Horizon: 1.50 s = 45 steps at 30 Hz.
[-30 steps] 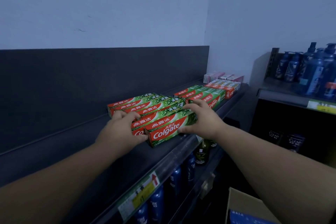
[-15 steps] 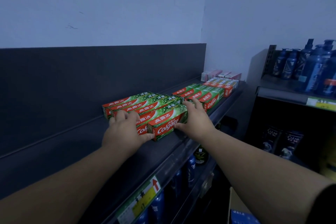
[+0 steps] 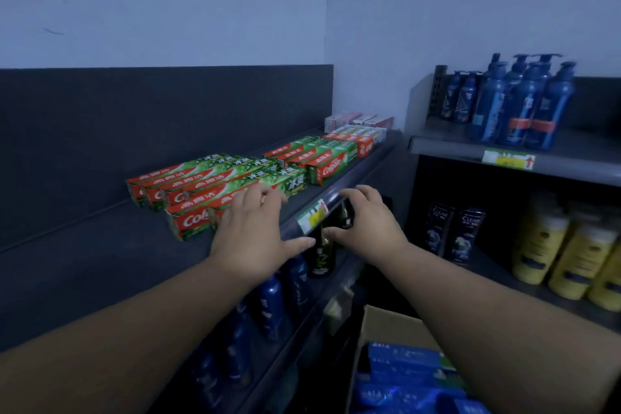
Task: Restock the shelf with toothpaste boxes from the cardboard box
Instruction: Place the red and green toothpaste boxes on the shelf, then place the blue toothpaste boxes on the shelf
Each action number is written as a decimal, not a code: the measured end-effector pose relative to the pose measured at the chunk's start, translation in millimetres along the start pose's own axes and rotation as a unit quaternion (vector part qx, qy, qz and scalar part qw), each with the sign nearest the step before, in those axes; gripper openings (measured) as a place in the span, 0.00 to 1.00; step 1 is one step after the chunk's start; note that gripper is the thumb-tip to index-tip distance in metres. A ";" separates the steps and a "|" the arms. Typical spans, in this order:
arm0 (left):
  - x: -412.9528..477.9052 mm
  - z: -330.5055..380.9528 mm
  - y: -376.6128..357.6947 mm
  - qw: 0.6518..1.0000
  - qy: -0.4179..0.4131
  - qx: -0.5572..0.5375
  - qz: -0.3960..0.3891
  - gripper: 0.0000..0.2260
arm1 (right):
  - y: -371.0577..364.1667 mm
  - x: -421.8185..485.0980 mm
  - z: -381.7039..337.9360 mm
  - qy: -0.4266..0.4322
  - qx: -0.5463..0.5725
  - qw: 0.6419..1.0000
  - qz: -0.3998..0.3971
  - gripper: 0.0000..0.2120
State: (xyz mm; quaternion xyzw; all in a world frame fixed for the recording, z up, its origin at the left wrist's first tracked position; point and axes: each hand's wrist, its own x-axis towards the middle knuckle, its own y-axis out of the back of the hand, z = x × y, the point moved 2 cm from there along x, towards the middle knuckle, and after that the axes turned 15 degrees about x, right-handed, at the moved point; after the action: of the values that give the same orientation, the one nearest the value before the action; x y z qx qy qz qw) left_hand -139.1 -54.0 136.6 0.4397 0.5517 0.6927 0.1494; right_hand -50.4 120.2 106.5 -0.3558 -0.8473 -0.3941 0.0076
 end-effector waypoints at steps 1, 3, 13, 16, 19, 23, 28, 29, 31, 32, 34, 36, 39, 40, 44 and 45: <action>-2.7 14.5 -4.6 1.000 -0.008 -0.002 -0.010 0.32 | 8.7 -8.9 12.3 -0.009 -0.003 1.000 0.001 0.36; -9.3 43.9 -16.2 0.999 -0.017 -0.013 -0.038 0.32 | 26.2 -29.8 39.2 -0.032 -0.009 0.999 -0.003 0.37; -74.2 172.7 -98.2 0.983 -0.032 -0.047 -0.173 0.30 | 98.3 -148.1 178.5 -0.155 -0.030 0.987 -0.035 0.36; -99.2 192.0 -125.4 0.977 -0.009 -0.039 -0.211 0.29 | 104.7 -177.5 214.0 -0.191 -0.028 0.980 -0.053 0.36; -120.1 208.1 -149.9 0.964 -0.003 -0.024 -0.266 0.27 | 106.2 -202.5 243.3 -0.225 -0.015 0.972 -0.071 0.35; -142.1 226.9 -172.2 0.953 0.005 -0.027 -0.303 0.28 | 105.0 -227.9 275.7 -0.263 -0.014 0.961 -0.089 0.33; -151.6 239.4 -199.1 0.942 -0.008 -0.033 -0.335 0.27 | 91.6 -240.3 302.0 -0.298 0.001 0.947 -0.123 0.32; -151.8 239.8 -204.4 0.939 -0.011 -0.030 -0.343 0.27 | 86.7 -239.6 305.1 -0.303 0.005 0.944 -0.127 0.33; -150.2 239.5 -215.3 0.935 -0.016 -0.027 -0.354 0.28 | 75.7 -235.4 309.1 -0.312 0.018 0.941 -0.129 0.33; -148.5 239.1 -220.9 0.933 -0.015 -0.028 -0.359 0.28 | 69.7 -232.3 310.4 -0.318 0.028 0.939 -0.128 0.33; -143.9 238.1 -231.6 0.928 -0.013 -0.030 -0.372 0.29 | 57.3 -224.4 311.0 -0.333 0.059 0.933 -0.120 0.34; -139.1 236.2 -241.8 0.924 -0.012 -0.034 -0.382 0.30 | 45.2 -214.5 312.1 -0.359 0.100 0.922 -0.103 0.34; -134.1 230.3 -254.5 0.921 -0.004 -0.060 -0.384 0.30 | 25.9 -196.6 317.3 -0.411 0.164 0.895 -0.054 0.34; -133.2 228.2 -257.5 0.922 -0.002 -0.070 -0.381 0.30 | 19.1 -190.5 319.3 -0.422 0.178 0.888 -0.039 0.33; -129.0 220.9 -266.7 0.924 -0.003 -0.101 -0.369 0.30 | -3.6 -171.9 327.5 -0.470 0.254 0.845 0.028 0.25; -127.4 219.3 -268.5 0.925 -0.002 -0.107 -0.365 0.30 | -6.3 -168.6 327.0 -0.485 0.282 0.826 0.051 0.21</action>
State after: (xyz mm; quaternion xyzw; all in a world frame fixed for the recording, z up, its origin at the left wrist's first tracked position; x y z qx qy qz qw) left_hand 28.4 89.6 -159.6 0.1907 0.5961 0.6445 0.4392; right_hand 159.2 237.0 -172.5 -0.5259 -0.7971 0.0864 -0.2839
